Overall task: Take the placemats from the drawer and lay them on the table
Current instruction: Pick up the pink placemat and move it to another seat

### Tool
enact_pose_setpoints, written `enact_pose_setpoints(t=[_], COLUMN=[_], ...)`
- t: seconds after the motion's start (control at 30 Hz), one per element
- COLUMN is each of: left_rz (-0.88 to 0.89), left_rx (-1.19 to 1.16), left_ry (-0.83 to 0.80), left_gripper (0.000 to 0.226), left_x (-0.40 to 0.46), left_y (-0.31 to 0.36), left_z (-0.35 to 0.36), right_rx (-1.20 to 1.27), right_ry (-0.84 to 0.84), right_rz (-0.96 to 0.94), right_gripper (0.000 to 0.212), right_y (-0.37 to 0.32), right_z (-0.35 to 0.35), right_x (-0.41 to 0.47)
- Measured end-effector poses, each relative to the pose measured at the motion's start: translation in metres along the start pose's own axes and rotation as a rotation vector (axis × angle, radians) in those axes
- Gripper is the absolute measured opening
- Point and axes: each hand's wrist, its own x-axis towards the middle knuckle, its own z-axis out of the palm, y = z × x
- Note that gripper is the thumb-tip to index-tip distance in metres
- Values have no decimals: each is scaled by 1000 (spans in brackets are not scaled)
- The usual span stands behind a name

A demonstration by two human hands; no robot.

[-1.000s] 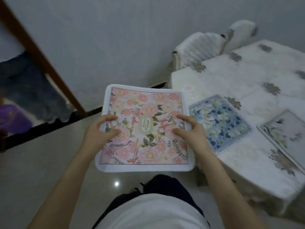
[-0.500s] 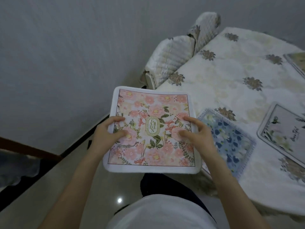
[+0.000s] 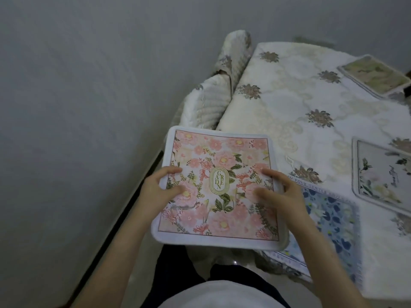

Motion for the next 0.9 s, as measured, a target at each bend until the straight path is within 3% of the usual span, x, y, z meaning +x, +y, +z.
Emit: enact_pose_setpoints(t=[0.23, 0.4, 0.67, 0.9], left_rz=[148, 191, 206, 120], left_rx=[150, 199, 253, 379], left_ry=[-327, -496, -580, -537], left_gripper=[37, 38, 37, 46], left_x=[96, 142, 190, 238], left_y=[24, 39, 47, 32], left_z=[-9, 4, 47, 105], right_rx=[10, 3, -40, -50], right_ry=[343, 483, 573, 511], right_rz=[103, 132, 163, 193], right_gripper=[50, 48, 48, 50], right_y=[-11, -24, -32, -7], right_z=[32, 38, 19, -21], right_x=[4, 3, 43, 133])
